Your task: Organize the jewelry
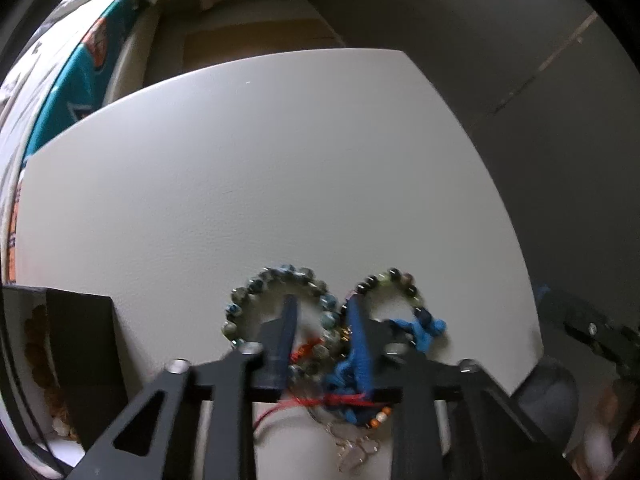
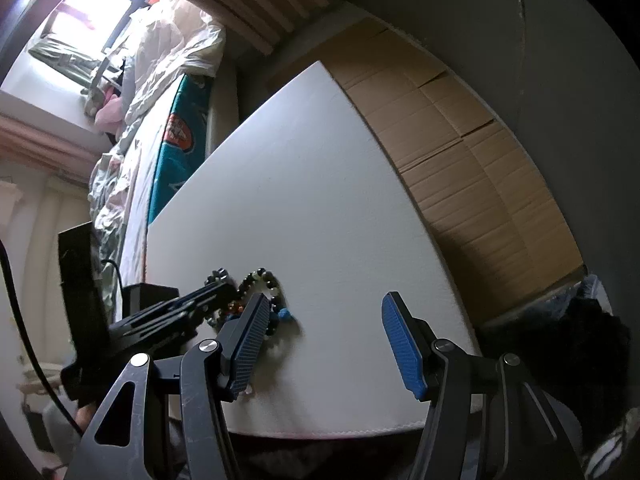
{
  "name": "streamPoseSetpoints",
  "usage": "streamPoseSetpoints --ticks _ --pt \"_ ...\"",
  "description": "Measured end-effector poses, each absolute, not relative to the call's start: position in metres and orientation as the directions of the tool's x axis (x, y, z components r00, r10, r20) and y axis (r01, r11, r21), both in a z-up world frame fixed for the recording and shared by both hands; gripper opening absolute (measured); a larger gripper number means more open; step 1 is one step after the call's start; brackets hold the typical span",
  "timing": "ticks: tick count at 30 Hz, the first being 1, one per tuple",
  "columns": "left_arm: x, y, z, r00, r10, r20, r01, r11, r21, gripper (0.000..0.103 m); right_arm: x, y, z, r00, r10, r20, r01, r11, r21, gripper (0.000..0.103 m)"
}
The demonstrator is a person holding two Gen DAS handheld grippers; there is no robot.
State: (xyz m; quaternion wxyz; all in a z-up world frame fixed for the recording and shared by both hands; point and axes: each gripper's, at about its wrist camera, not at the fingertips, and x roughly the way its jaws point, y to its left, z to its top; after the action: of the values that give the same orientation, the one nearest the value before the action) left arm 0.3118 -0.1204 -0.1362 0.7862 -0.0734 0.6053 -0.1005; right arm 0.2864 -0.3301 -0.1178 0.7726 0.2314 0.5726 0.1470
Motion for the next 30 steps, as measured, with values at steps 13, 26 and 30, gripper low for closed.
streamPoseSetpoints --ticks 13,26,30 --pt "0.293 -0.068 -0.099 0.334 -0.292 -0.896 0.005 0.951 -0.309 0.010 0.299 -0.269 -0.125 0.223 0.566 -0.793 -0.046 0.819 0.572 0.057" --pt "0.265 -0.037 -0.065 0.401 -0.313 -0.861 -0.005 0.939 -0.344 0.010 0.297 -0.232 -0.148 0.125 0.558 -0.820 -0.035 0.829 0.558 0.034" --pt "0.265 -0.030 -0.063 0.408 -0.321 -0.855 -0.003 0.936 -0.352 0.010 0.297 -0.234 -0.158 0.134 0.568 -0.812 0.022 0.818 0.575 0.023"
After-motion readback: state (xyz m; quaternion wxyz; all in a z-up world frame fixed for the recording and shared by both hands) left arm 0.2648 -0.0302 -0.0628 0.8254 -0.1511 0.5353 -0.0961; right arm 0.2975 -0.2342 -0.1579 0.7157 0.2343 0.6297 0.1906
